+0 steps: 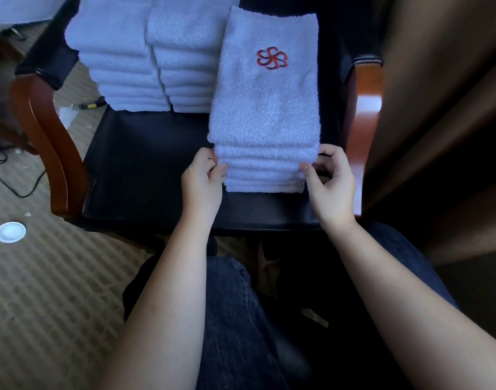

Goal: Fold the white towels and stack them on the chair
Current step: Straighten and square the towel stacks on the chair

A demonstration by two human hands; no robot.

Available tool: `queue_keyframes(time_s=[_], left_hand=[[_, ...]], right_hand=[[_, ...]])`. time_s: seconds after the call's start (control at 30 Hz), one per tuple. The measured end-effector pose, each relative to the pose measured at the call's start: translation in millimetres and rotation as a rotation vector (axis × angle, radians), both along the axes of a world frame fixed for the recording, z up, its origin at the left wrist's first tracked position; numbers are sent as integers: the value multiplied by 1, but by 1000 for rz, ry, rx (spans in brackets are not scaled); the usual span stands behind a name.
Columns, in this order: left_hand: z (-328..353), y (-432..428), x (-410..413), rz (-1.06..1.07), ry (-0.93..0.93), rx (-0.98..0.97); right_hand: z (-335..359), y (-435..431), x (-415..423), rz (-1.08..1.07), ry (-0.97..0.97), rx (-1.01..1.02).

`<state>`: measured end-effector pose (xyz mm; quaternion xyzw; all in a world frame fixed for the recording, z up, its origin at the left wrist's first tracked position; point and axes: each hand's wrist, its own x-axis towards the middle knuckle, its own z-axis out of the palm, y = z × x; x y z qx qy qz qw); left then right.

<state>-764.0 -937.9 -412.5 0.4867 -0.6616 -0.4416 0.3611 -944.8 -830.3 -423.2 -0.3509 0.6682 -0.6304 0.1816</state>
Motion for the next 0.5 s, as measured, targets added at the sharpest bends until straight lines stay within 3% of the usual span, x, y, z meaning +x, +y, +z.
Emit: queue_keyframes(time_s=[0.5], left_hand=[[9,5,-1,-12,7,17]], right_hand=[[8,3,-3,-15,91,19]])
